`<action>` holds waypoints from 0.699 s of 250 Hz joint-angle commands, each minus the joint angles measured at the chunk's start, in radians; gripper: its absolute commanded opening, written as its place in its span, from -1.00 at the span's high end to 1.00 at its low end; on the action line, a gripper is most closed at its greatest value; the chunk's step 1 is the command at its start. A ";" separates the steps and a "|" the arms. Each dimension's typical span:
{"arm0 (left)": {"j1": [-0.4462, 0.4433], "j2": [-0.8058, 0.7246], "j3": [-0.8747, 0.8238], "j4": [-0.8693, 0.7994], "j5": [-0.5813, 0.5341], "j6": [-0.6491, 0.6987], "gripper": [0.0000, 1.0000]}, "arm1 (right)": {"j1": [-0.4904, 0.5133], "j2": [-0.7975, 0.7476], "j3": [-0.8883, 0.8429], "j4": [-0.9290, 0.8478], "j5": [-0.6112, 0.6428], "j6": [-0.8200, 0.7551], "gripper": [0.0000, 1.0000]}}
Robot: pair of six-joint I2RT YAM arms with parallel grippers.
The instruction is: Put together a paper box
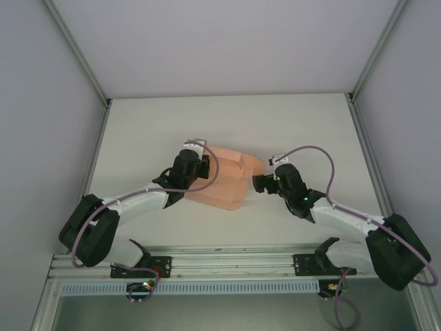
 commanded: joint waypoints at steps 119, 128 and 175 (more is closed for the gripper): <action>-0.005 0.001 0.036 0.008 0.044 -0.015 1.00 | 0.076 0.289 0.201 0.229 -0.060 -0.012 -0.99; -0.004 0.001 0.034 0.007 0.037 -0.015 1.00 | 0.077 0.288 0.201 0.229 -0.055 -0.010 -0.99; 0.000 -0.005 0.035 -0.021 -0.030 -0.006 1.00 | 0.078 0.161 0.166 0.119 -0.033 0.000 -0.99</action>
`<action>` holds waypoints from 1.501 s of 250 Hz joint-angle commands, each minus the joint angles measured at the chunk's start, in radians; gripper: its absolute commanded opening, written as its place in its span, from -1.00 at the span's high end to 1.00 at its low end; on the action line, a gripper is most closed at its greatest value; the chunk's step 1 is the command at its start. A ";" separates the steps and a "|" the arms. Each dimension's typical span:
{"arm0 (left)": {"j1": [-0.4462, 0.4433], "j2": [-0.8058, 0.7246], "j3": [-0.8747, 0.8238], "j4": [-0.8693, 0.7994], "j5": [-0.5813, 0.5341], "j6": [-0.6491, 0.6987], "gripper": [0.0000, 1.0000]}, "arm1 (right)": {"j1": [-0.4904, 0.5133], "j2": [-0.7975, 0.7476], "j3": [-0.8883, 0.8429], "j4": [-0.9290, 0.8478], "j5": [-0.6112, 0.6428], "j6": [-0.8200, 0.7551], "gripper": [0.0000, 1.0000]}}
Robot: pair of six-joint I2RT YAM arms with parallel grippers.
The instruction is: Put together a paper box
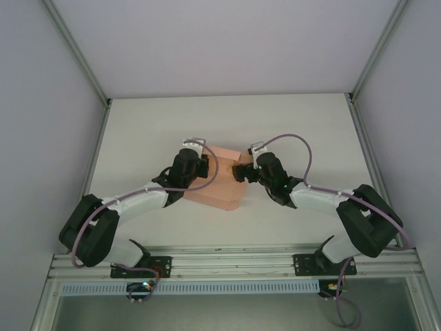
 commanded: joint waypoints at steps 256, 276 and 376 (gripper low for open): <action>0.049 -0.035 0.042 -0.042 0.139 -0.006 1.00 | -0.274 -0.120 0.136 -0.382 -0.421 -0.059 -0.95; 0.049 -0.033 0.051 -0.062 0.118 -0.019 1.00 | -0.256 -0.112 0.135 -0.364 -0.553 -0.100 -0.84; 0.045 -0.015 0.075 -0.082 0.120 -0.031 1.00 | -0.159 0.014 0.206 -0.319 -0.622 -0.081 -0.69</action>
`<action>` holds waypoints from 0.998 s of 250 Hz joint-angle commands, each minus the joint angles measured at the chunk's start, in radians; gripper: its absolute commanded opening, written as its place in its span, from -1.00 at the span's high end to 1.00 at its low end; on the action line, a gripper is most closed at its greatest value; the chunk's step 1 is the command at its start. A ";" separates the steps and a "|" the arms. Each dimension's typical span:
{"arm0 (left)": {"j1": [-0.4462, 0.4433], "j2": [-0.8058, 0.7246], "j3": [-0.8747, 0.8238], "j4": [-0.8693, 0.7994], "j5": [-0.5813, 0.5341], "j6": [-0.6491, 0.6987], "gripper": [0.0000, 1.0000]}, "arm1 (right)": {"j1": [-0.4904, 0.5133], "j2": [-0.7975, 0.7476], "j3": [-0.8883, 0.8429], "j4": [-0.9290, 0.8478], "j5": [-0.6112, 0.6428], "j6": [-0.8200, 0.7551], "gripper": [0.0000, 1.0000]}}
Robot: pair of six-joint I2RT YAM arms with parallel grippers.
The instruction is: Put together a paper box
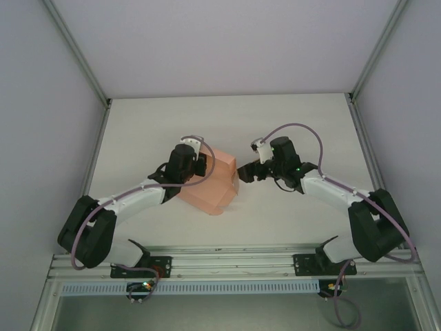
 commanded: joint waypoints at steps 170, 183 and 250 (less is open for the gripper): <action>0.017 -0.023 0.029 -0.016 -0.021 -0.058 1.00 | -0.061 -0.192 -0.067 -0.196 -0.058 -0.203 -0.77; 0.018 -0.020 0.028 -0.012 -0.010 -0.059 1.00 | -0.062 -0.180 -0.063 -0.164 -0.086 -0.198 -0.75; 0.015 -0.001 0.041 -0.024 0.012 -0.064 1.00 | -0.041 -0.055 0.017 -0.022 -0.214 -0.149 -0.65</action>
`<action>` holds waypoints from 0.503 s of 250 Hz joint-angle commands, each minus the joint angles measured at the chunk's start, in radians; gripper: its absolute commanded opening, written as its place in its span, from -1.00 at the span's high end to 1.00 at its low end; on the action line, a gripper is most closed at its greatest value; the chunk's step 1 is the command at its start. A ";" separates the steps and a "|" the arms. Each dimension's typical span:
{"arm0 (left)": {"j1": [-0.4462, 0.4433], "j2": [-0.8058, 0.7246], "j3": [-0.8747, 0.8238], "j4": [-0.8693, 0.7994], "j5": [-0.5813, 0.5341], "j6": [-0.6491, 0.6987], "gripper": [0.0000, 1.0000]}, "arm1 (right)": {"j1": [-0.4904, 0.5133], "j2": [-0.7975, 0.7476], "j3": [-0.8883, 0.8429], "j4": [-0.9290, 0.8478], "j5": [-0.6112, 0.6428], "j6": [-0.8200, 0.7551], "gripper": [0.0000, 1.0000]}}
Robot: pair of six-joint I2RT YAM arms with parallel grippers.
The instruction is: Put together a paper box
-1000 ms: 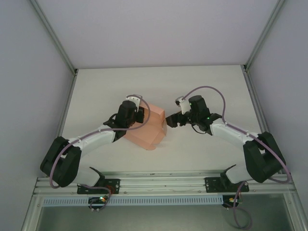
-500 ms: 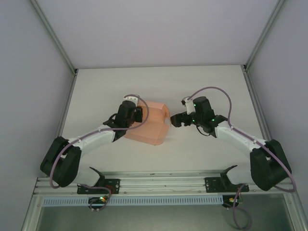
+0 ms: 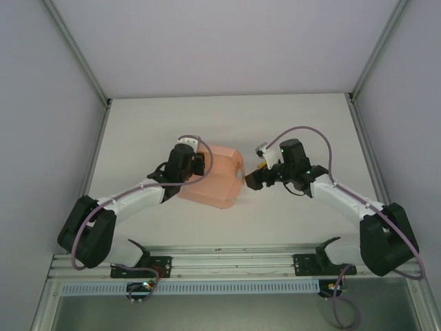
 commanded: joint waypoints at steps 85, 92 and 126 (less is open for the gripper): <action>-0.029 0.037 0.052 -0.006 0.017 -0.006 1.00 | 0.047 0.227 0.178 0.256 -0.027 0.219 -0.49; -0.030 0.037 0.052 -0.006 0.014 -0.008 1.00 | 0.048 0.234 0.186 0.247 -0.027 0.220 -0.49; -0.030 0.042 0.050 -0.011 -0.019 -0.012 1.00 | 0.053 0.228 0.195 0.194 0.010 0.227 -0.49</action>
